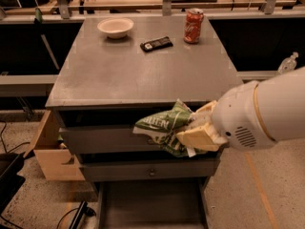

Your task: Place green jalapeno chip bag into bottom drawer

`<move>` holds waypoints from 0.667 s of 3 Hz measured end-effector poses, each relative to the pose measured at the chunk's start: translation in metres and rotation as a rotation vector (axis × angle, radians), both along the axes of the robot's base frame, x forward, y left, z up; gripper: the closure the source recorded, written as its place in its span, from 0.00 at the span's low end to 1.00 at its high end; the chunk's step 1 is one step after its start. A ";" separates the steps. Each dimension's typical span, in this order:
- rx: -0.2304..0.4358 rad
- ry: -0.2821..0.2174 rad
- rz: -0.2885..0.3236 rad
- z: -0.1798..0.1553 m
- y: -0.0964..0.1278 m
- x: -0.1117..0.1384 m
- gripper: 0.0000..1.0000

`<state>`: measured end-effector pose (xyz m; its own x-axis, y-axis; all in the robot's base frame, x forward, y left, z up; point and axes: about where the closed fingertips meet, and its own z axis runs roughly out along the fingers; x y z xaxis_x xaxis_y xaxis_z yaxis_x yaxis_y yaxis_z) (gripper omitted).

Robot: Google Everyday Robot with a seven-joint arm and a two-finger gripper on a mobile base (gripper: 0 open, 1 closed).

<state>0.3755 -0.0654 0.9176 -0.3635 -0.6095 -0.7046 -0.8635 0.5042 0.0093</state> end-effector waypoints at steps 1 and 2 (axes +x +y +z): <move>0.104 0.107 -0.052 -0.081 -0.033 -0.001 1.00; 0.178 0.187 -0.059 -0.151 -0.060 -0.007 1.00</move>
Offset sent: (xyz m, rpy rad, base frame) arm -0.0143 -0.0942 -0.2345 0.2438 0.2385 -0.0161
